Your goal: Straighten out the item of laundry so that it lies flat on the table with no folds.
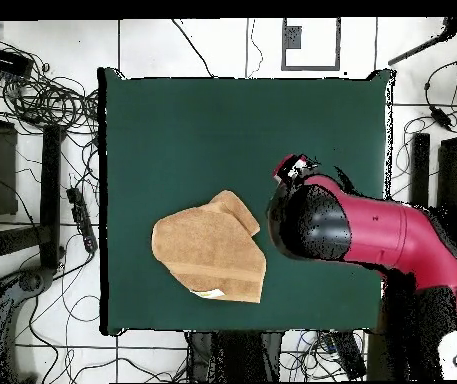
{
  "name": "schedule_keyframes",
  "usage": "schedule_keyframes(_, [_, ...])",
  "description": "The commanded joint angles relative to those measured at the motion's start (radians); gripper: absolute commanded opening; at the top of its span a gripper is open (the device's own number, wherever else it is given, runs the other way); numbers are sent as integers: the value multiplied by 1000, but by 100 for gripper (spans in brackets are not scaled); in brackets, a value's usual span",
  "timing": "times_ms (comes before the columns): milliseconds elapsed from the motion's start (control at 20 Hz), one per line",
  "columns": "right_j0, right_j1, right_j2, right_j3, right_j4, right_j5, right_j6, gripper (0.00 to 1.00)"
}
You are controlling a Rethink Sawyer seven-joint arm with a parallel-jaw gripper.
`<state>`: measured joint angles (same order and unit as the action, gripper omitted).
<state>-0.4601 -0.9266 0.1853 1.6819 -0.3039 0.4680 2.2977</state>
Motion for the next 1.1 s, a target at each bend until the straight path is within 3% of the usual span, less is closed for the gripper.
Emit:
schedule_keyframes(50, [-117,70,360,224,-45,-67,-305,100])
schedule_keyframes(550, [-387,273,725,281,-30,-27,-342,100])
schedule_keyframes(900, [-442,419,786,233,-136,2,-379,100])
schedule_keyframes(1100, [-458,457,812,214,-185,22,-372,100])
